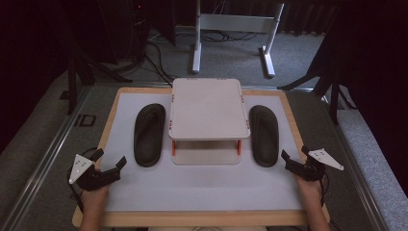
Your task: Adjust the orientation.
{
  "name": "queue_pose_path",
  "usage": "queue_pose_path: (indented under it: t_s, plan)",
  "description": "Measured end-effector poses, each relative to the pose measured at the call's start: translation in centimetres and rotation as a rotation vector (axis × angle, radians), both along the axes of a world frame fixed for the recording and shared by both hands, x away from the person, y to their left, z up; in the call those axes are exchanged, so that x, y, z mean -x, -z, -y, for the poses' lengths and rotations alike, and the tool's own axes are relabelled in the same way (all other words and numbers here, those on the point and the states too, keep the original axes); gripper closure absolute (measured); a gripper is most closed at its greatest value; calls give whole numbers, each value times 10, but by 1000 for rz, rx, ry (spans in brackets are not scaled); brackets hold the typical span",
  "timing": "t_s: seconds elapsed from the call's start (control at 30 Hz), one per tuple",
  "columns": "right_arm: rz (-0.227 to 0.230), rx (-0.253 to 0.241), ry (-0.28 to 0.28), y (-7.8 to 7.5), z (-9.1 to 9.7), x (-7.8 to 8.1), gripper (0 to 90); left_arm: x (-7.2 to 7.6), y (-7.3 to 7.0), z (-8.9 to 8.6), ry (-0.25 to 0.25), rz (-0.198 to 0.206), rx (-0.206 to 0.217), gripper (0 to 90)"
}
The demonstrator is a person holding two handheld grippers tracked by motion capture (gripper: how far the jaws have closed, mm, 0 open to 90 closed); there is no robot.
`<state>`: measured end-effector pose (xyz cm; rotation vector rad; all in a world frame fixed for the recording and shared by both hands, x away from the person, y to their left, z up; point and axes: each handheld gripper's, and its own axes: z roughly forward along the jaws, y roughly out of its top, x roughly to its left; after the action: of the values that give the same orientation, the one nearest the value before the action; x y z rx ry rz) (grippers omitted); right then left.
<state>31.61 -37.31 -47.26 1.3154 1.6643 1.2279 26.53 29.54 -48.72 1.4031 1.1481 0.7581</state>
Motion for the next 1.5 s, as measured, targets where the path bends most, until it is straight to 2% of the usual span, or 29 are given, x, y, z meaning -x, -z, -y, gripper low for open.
queue_pose_path:
  t_s: [0.03,0.13,0.2,0.27,0.47,0.53,0.57,0.63,0.93,1.07,1.17,1.3,1.43,1.47,1.5]
  plan:
    - [-2,-1,0,0,0,-1,123,1,0,-3,5,3,23,19]
    - [-2,-5,0,0,0,-1,123,2,-1,-4,-3,15,33,19]
    - [5,-26,0,0,2,0,124,2,-2,-8,9,15,78,19]
    - [-8,-37,-7,1,2,-1,125,2,-2,-9,-13,17,88,19]
    - [-18,5,-14,1,-4,-2,125,-2,-7,-10,33,-30,125,20]
    - [-18,6,-17,1,-5,-2,125,-3,-9,-10,34,-30,135,21]
    - [-16,5,-18,1,-5,-1,125,-4,-12,-9,49,-43,145,21]
    - [-28,2,-10,1,-4,-1,132,-4,-16,-8,57,-51,136,37]
    - [-42,-35,5,-1,-2,-1,135,-13,-24,-10,144,-215,77,36]
    - [-43,-50,11,-1,0,-2,135,-14,-31,-10,158,-273,14,36]
    - [-45,-50,11,0,-1,-2,135,-15,-35,-12,184,-326,-3,36]
    - [-50,-42,11,0,-1,-3,135,-18,-39,-12,213,-408,-46,36]
    - [-49,-35,9,0,-2,-3,135,-18,-45,-10,224,-451,-92,36]
    - [-52,-37,7,0,-2,-3,135,-19,-47,-10,236,-473,-101,36]
    - [-54,-37,8,0,-2,-3,135,-19,-48,-9,233,-481,-123,36]
